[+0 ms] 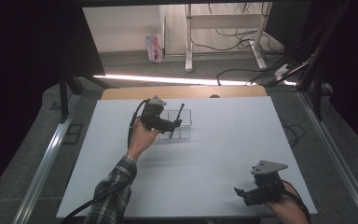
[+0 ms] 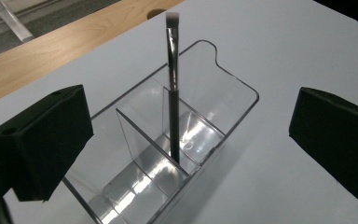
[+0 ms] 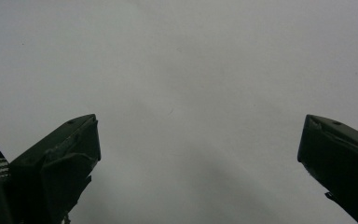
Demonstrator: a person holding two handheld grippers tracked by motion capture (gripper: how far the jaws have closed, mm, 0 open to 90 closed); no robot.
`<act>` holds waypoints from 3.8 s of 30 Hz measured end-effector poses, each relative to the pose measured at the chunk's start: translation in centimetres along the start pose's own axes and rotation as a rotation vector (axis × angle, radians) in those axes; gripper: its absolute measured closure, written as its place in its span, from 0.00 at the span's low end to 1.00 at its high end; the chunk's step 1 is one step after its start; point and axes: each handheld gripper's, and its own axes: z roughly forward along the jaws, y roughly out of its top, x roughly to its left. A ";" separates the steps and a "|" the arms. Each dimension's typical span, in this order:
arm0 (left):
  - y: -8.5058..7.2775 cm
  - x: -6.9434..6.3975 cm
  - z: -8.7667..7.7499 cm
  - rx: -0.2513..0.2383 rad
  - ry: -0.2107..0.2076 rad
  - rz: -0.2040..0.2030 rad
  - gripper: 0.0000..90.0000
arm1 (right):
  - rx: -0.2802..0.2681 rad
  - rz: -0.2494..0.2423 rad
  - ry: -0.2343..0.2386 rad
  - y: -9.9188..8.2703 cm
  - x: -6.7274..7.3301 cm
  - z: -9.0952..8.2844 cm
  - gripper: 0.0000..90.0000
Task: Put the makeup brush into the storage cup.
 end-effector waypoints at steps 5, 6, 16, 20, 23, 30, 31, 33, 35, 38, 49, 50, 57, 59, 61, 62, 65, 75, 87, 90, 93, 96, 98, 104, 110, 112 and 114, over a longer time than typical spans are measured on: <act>-0.2 -0.2 -0.1 0.012 0.000 0.011 0.00 | -0.011 0.009 -0.001 0.0 -0.1 -0.1 0.00; -0.2 -0.2 -0.1 0.012 0.000 0.011 0.00 | -0.011 0.009 -0.001 0.0 -0.1 -0.1 0.00; -0.9 -0.2 -1.2 0.003 -0.021 -0.005 0.00 | -0.012 0.010 0.003 0.0 -0.1 -0.1 0.00; -1.3 -0.4 -1.8 0.010 -0.025 -0.007 0.00 | -0.010 0.009 0.003 0.0 -0.1 -0.2 0.00; -1.7 -0.4 -2.1 0.014 -0.024 -0.007 0.00 | -0.011 0.008 0.003 0.0 -0.1 -0.2 0.00; -2.5 -0.6 -2.8 0.017 -0.024 -0.007 0.00 | -0.012 0.008 0.003 0.0 -0.1 -0.1 0.00; -2.7 -0.7 -2.9 0.018 -0.027 -0.009 0.00 | -0.011 0.008 0.003 0.0 0.0 -0.1 0.00; -2.9 -0.8 -3.1 0.016 -0.037 -0.013 0.00 | -0.011 0.007 0.002 0.0 0.0 -0.1 0.00; -3.1 -0.9 -3.2 0.014 -0.046 -0.016 0.00 | -0.010 0.006 0.002 0.0 0.0 -0.1 0.00; -3.3 -0.9 -3.4 0.009 -0.049 -0.018 0.01 | -0.011 0.007 0.002 0.0 0.0 -0.1 0.00; -4.3 -1.7 -4.4 -0.018 -0.054 -0.030 0.01 | -0.023 0.016 0.005 0.1 -0.1 -0.3 0.00; -4.5 -1.8 -4.6 -0.023 -0.055 -0.030 0.01 | -0.026 0.017 0.007 0.1 -0.1 -0.3 0.00; -4.9 -2.2 -5.1 -0.032 -0.059 -0.026 0.01 | -0.029 0.016 0.008 0.1 -0.1 -0.3 0.00; -5.1 -2.3 -5.3 -0.039 -0.063 -0.034 0.01 | -0.027 0.016 0.008 0.1 -0.1 -0.3 0.00; -5.2 -2.5 -5.4 -0.040 -0.066 -0.036 0.00 | -0.027 0.015 0.008 0.1 -0.1 -0.3 0.00; -5.3 -2.6 -5.4 -0.038 -0.063 -0.029 0.00 | -0.026 0.015 0.007 0.1 -0.1 -0.3 0.00; -5.5 -2.7 -5.5 -0.035 -0.064 -0.030 0.00 | -0.018 0.009 0.003 0.1 0.0 -0.3 0.00; -6.3 -3.2 -6.2 -0.016 -0.046 -0.010 0.00 | -0.031 0.018 0.007 0.1 -0.1 -0.4 0.00; -7.5 -3.7 -7.0 -0.004 -0.050 0.005 0.00 | -0.038 0.026 0.009 0.1 -0.2 -0.5 0.00; -7.7 -3.8 -7.1 -0.002 -0.053 0.004 0.00 | -0.038 0.028 0.009 0.1 -0.2 -0.5 0.00; -8.0 -4.0 -7.3 -0.009 -0.057 -0.002 0.00 | -0.036 0.029 0.010 0.1 -0.2 -0.5 0.00; -8.2 -4.1 -7.5 -0.011 -0.057 -0.003 0.00 | -0.037 0.029 0.010 0.1 -0.2 -0.5 0.00; -8.3 -4.1 -7.6 -0.011 -0.058 -0.002 0.00 | -0.037 0.029 0.011 0.1 -0.2 -0.5 0.00; -8.9 -4.2 -8.3 -0.020 -0.057 -0.009 0.00 | -0.031 0.028 0.012 0.1 -0.2 -0.5 0.00; -9.5 -4.2 -8.8 -0.024 -0.051 -0.021 0.01 | -0.027 0.025 0.011 0.1 -0.1 -0.4 0.00; -9.6 -4.3 -8.8 -0.023 -0.050 -0.021 0.01 | -0.026 0.022 0.011 0.0 -0.2 -0.4 0.00; -9.7 -4.4 -8.9 -0.020 -0.049 -0.020 0.01 | -0.026 0.023 0.011 0.0 -0.1 -0.4 0.00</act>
